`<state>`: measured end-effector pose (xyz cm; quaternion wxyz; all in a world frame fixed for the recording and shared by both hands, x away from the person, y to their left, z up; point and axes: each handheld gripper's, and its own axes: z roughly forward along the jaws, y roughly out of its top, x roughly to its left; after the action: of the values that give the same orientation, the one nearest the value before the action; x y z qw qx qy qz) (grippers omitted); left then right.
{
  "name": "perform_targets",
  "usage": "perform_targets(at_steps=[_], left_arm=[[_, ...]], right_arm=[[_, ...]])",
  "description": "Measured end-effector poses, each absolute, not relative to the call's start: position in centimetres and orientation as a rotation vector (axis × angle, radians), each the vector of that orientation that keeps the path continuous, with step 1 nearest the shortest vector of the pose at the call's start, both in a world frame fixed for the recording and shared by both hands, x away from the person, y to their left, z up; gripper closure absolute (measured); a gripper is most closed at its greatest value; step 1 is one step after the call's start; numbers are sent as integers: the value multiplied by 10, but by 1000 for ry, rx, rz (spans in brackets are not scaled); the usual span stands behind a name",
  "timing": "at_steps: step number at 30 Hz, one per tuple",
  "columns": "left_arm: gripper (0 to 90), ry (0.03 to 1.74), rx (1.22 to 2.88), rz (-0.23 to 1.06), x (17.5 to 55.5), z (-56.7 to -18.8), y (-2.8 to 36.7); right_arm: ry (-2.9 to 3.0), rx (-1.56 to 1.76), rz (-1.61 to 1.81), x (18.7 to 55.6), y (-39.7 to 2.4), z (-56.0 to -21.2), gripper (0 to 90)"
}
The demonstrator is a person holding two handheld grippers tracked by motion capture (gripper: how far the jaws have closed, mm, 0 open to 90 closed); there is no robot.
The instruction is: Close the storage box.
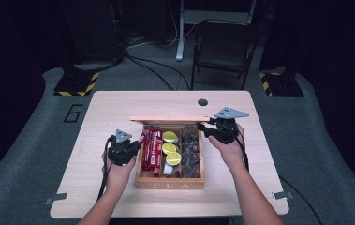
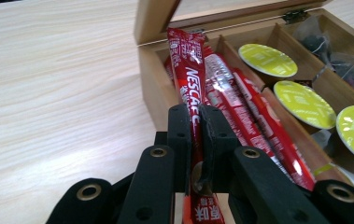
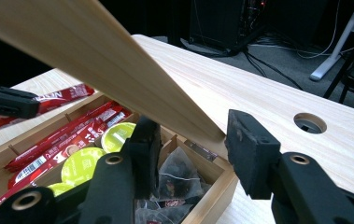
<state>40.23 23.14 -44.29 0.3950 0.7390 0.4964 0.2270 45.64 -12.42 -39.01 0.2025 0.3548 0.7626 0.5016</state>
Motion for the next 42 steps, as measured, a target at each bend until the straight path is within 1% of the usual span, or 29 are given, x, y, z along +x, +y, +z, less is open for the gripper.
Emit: perform_targets(at_steps=[9,22,29,42], left_arm=[[826,1316,1841,576,401,-445,257],[826,1391,1752,621,395,-443,296],[825,1425,1742,616,391,-447,312],[825,1469,1763,619,390,-477,323]], right_arm=[[2127,993,1400,456,-124,-390,551],[2127,993,1400,456,-124,-390,551],[2124,993,1402,456,-124,-390,551],[2125,995,1403,455,-124,-391,550]])
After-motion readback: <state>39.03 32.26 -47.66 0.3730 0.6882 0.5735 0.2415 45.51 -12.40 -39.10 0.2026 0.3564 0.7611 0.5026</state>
